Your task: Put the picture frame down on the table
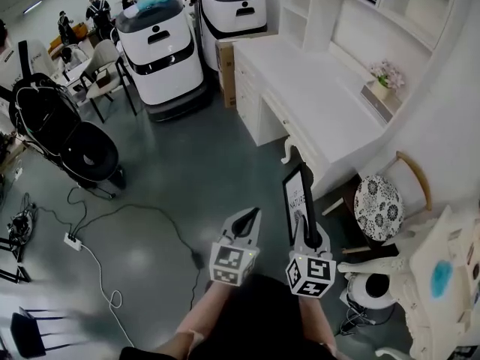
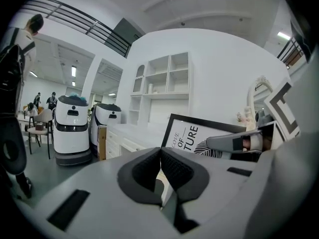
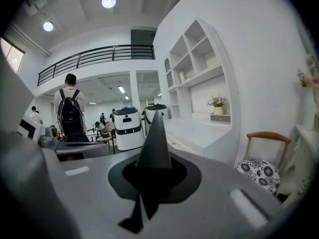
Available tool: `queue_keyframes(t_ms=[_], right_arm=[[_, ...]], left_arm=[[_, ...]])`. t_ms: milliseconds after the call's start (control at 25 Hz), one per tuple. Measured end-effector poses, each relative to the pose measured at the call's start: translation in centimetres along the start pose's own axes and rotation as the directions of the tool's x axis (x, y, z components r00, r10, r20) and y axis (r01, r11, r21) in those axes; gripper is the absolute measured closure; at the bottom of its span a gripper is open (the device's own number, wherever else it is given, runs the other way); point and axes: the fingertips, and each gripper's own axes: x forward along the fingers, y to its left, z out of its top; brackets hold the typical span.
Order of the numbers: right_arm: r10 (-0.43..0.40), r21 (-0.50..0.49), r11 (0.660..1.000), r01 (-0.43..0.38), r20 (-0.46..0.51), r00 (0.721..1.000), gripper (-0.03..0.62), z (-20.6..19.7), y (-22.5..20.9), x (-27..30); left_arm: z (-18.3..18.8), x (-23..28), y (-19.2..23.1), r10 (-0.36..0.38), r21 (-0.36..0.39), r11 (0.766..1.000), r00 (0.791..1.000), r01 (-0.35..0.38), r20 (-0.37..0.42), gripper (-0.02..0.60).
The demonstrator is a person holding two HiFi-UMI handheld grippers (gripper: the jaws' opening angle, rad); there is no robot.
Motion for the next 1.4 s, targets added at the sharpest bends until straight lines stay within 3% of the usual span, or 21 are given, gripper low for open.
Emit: queue_keyframes(t_ms=[680, 1000, 1400], right_arm=[[0.002, -0.014, 1.0, -0.002, 0.004, 1.0, 0.58, -0.4, 0.0, 0.1], [-0.002, -0.007, 1.0, 0.001, -0.006, 1.0, 0.58, 0.2, -0.8, 3.1], [0.048, -0.003, 0.999, -0.048, -0.036, 0.998, 0.58, 1.2, -0.6, 8.8]], left_arm=[[-1.1, 0.1, 0.3, 0.014, -0.022, 1.0, 1.0, -0.015, -0.017, 0.569], [-0.5, 3.2, 1.5, 0.006, -0.019, 1.0, 1.0, -0.006, -0.024, 0.569], [0.4, 7.3, 4.7, 0.046, -0.027, 0.999, 0.998, -0.047, -0.042, 0.569]])
